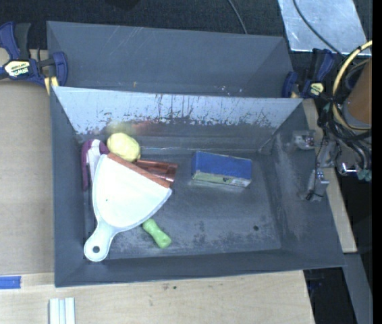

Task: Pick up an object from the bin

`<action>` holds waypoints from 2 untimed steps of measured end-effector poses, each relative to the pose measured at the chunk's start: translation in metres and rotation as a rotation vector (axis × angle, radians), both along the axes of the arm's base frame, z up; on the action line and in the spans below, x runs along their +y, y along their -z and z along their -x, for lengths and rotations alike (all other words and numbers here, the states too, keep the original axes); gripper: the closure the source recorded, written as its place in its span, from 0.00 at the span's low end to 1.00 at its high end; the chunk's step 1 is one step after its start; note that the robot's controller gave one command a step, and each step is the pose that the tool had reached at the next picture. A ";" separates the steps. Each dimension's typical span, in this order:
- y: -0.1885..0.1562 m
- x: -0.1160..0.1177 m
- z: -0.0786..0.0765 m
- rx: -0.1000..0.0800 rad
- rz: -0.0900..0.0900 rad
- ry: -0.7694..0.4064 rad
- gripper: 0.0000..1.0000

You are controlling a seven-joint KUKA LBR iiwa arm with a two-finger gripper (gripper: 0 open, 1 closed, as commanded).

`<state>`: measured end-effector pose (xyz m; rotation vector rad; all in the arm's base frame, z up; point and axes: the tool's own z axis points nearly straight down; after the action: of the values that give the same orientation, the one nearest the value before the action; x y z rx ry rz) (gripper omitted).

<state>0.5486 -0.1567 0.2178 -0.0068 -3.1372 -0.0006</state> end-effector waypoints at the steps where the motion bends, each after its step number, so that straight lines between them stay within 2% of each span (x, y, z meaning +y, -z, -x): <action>1: -0.005 0.001 -0.002 -0.008 0.002 -0.004 0.00; 2: 0.114 0.063 -0.060 -0.011 0.001 0.184 0.00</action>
Offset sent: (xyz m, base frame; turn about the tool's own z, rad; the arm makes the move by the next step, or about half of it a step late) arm 0.0736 0.0801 -0.1478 0.2322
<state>0.6086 -0.0938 0.1041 -0.2966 -3.1341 -0.0001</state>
